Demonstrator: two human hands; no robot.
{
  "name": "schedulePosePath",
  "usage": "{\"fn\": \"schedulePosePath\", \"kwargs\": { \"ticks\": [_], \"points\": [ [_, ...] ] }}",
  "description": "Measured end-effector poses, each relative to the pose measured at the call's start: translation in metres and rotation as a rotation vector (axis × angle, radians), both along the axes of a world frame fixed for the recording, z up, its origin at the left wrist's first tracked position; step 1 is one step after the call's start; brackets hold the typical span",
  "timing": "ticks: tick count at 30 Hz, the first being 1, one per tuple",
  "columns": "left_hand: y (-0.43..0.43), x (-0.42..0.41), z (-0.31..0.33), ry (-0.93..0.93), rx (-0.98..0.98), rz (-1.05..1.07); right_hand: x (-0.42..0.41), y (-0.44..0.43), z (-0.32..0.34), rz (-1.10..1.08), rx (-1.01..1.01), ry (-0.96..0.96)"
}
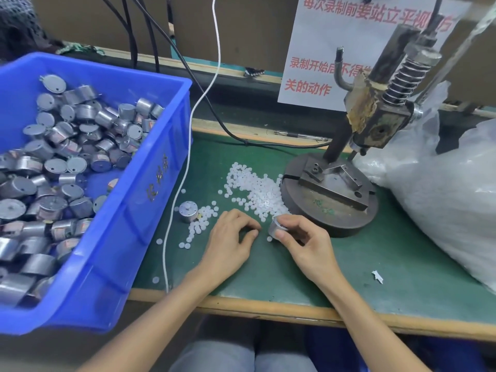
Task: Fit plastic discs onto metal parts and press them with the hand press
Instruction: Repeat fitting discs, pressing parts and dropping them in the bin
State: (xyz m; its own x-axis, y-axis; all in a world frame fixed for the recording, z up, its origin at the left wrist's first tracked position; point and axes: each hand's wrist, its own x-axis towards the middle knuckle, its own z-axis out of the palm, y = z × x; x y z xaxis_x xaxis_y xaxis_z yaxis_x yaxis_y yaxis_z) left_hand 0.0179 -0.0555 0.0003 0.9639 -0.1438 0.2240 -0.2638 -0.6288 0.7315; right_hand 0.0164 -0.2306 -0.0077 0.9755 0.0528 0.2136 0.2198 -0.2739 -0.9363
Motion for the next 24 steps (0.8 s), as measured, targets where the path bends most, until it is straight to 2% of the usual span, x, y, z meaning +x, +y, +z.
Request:
{"fn": "schedulePosePath", "kwargs": {
  "ticks": [24],
  "points": [
    [-0.0033, -0.0003, 0.0012, -0.001, 0.01, -0.033, -0.0014, 0.0042, 0.0022, 0.01, -0.111, -0.089]
  ]
}}
